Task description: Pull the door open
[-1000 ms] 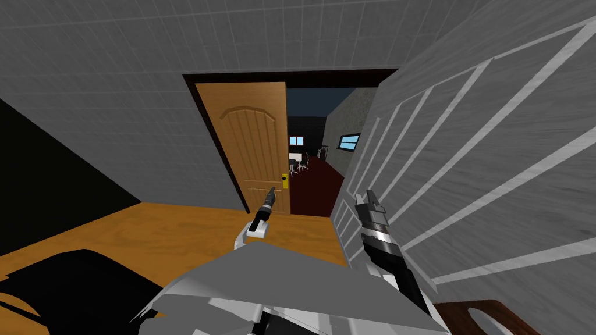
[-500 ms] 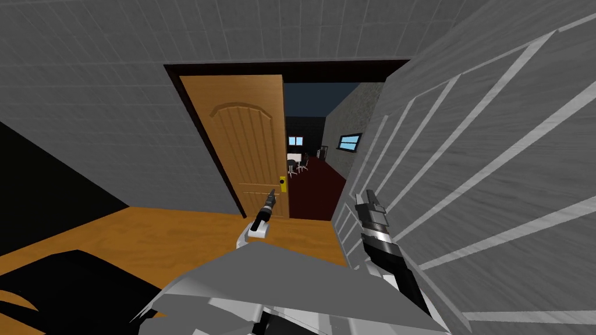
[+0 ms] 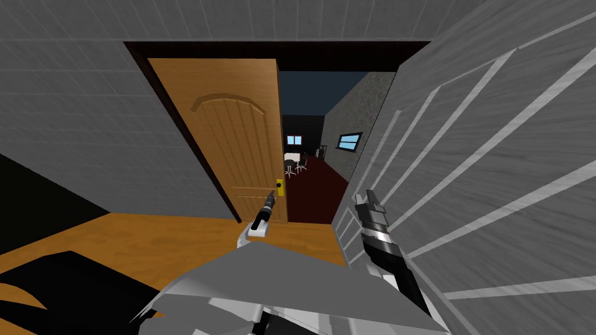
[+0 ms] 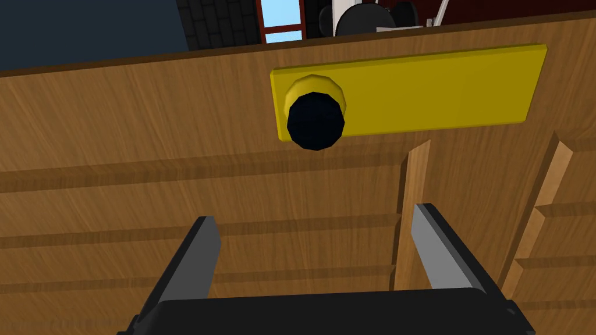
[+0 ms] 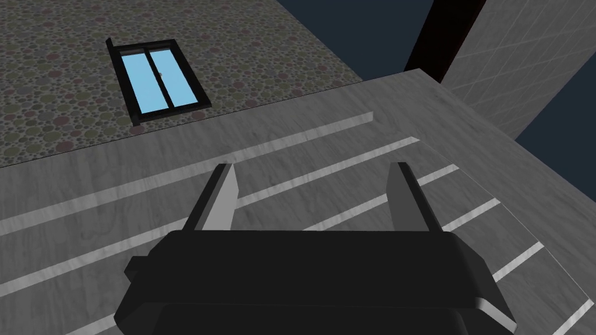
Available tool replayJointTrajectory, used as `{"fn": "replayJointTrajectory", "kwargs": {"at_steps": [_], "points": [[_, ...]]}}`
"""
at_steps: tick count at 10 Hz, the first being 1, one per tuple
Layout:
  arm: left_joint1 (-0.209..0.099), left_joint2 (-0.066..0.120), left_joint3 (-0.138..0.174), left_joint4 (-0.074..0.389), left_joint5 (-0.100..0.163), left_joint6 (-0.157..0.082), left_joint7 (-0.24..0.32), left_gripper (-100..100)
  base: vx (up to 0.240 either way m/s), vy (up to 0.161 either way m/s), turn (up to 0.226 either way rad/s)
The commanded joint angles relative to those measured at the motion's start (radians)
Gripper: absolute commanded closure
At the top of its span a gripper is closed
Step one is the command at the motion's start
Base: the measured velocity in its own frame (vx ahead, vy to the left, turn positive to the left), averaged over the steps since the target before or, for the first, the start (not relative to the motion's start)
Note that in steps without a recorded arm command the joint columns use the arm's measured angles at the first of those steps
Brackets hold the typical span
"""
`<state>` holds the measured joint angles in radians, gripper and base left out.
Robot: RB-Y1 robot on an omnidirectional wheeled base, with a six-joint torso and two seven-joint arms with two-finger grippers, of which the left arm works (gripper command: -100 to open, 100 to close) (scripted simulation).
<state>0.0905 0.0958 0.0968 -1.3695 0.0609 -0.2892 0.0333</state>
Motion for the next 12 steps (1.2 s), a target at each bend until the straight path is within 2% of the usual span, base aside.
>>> {"fn": "replayJointTrajectory", "kwargs": {"at_steps": [1,6,7,8,9,12], "points": [[-0.001,0.019,0.012,0.013,0.008,-0.006,0.013,-100,0.157,-0.027,-0.133],[-0.014,0.107,0.07,0.083,0.046,-0.036,0.068,-100,0.193,-0.021,-0.124],[-0.016,0.119,0.078,0.093,0.051,-0.04,0.075,-100,0.196,0.008,-0.108],[-0.014,0.108,0.072,0.092,0.046,-0.043,0.068,-100,0.083,0.001,-0.017],[-0.014,0.108,0.072,0.092,0.046,-0.043,0.068,100,-0.008,0.003,0.018],[-0.014,0.108,0.072,0.092,0.046,-0.043,0.068,100,-0.024,0.0,-0.004]]}}
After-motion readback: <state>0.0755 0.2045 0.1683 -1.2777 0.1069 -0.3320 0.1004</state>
